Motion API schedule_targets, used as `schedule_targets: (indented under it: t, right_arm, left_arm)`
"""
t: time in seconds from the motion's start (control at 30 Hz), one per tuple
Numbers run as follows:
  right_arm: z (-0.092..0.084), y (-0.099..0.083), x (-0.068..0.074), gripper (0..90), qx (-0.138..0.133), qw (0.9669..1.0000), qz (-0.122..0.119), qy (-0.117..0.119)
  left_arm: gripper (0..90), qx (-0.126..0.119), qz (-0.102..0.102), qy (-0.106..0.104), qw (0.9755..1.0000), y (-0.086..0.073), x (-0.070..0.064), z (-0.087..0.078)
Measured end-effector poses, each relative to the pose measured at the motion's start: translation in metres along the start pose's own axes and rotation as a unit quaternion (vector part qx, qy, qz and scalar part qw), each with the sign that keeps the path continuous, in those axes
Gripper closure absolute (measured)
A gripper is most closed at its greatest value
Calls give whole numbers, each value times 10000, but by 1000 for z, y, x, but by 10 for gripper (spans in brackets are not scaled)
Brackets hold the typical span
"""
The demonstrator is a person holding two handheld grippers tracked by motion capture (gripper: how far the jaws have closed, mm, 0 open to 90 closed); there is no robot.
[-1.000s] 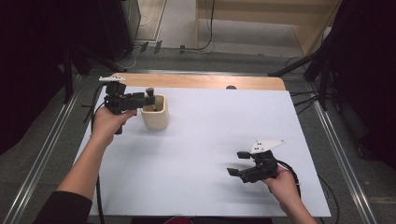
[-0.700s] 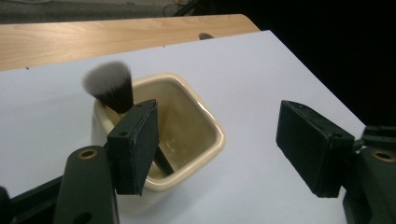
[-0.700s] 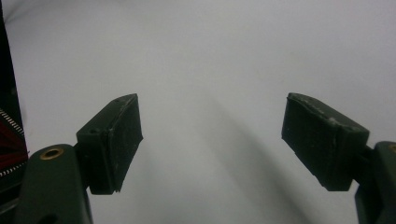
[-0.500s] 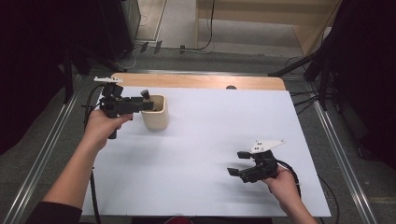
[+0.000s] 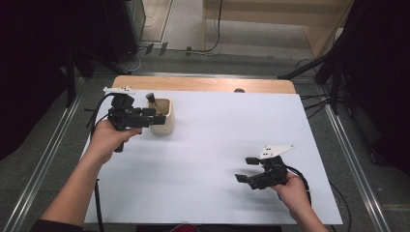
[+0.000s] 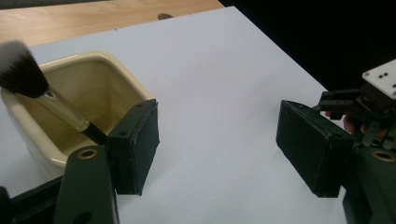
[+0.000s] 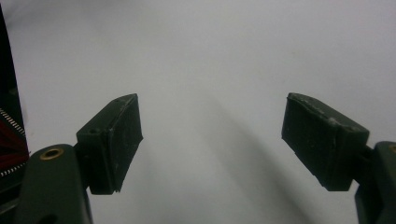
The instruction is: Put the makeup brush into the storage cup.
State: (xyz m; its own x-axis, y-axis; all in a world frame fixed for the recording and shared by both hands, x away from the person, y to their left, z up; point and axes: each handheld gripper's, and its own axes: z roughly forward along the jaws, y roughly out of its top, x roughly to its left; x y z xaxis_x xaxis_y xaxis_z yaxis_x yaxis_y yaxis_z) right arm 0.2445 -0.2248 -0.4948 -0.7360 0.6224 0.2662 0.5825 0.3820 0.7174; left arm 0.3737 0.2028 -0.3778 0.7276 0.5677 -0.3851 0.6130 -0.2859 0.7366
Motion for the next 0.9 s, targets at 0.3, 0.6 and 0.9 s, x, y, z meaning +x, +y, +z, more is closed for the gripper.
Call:
schedule_targets:
  t: [0.3, 0.6, 0.9]
  right_arm:
    - [0, 0, 0, 211, -3, 10000, -2, 14]
    - [1, 0, 0, 211, 10, 10000, -7, 25]
    - [0, 0, 0, 211, 5, 10000, -5, 25]
  left_arm:
    - [305, 123, 50, -115, 9998, -14, -6, 7]
    - [306, 241, 138, -146, 9995, -33, -9, 18]
    - [306, 202, 326, -155, 9991, -50, -16, 25]
